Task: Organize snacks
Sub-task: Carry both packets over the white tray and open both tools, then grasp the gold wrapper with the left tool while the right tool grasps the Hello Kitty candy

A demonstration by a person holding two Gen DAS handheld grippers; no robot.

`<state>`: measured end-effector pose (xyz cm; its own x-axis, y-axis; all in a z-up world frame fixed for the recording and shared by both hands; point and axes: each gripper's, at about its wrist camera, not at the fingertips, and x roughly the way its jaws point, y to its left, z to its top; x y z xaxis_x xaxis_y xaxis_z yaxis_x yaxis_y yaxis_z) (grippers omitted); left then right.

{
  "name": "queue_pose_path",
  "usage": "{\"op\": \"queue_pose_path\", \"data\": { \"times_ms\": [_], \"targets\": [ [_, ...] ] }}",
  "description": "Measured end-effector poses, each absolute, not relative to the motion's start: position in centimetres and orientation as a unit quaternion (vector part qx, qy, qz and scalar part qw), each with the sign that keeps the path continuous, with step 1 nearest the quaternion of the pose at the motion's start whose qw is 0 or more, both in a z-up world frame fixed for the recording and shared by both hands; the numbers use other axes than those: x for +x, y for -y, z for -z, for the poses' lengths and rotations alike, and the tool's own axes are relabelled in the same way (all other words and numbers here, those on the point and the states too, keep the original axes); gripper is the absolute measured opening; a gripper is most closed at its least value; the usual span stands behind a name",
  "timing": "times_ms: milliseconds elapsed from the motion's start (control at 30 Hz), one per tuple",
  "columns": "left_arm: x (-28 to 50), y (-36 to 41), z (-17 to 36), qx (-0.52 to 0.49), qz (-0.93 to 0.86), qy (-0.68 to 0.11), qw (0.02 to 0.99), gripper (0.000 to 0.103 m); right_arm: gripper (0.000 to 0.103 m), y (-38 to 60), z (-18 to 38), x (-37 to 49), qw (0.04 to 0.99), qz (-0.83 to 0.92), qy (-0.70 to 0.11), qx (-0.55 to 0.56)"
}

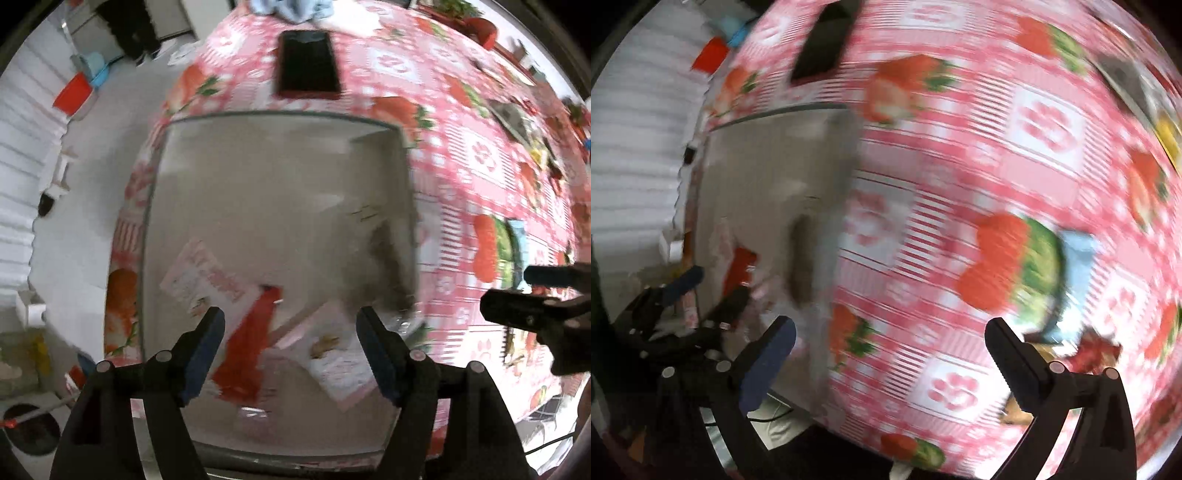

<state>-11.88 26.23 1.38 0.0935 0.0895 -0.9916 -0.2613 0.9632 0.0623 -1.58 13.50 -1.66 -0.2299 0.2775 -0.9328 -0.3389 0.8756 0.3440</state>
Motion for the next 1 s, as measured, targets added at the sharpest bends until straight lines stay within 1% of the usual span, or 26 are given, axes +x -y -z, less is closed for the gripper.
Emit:
{"op": "queue_pose_path", "data": {
  "times_ms": [267, 433, 667, 867, 1000],
  "targets": [
    [-9.1, -19.0, -2.2, -0.028, -0.024, -0.668, 0.743, 0.078, 0.103, -1.2, 3.6, -1.8, 0.632, -0.125, -0.763, 0.058],
    [-8.5, -13.8, -0.3, -0.027, 0.051, -0.706, 0.706, 0.079, 0.103, 5.8, 5.0, -3.6, 0.619, -0.054, -0.775, 0.118],
    [-7.4, -7.4, 2.2, -0.029, 0.099, -0.737, 0.668, 0.079, 0.103, 11.1, 6.2, -6.6, 0.606, -0.018, -0.781, 0.152],
    [-6.0, -4.7, 4.5, -0.065, 0.082, -0.750, 0.653, 0.079, 0.103, 15.0, 6.1, -9.0, 0.605, -0.005, -0.779, 0.164],
    [-5.8, -3.2, 5.3, -0.070, 0.075, -0.753, 0.650, 0.079, 0.103, 17.4, 6.5, -10.7, 0.602, 0.003, -0.780, 0.170]
  ]
}}
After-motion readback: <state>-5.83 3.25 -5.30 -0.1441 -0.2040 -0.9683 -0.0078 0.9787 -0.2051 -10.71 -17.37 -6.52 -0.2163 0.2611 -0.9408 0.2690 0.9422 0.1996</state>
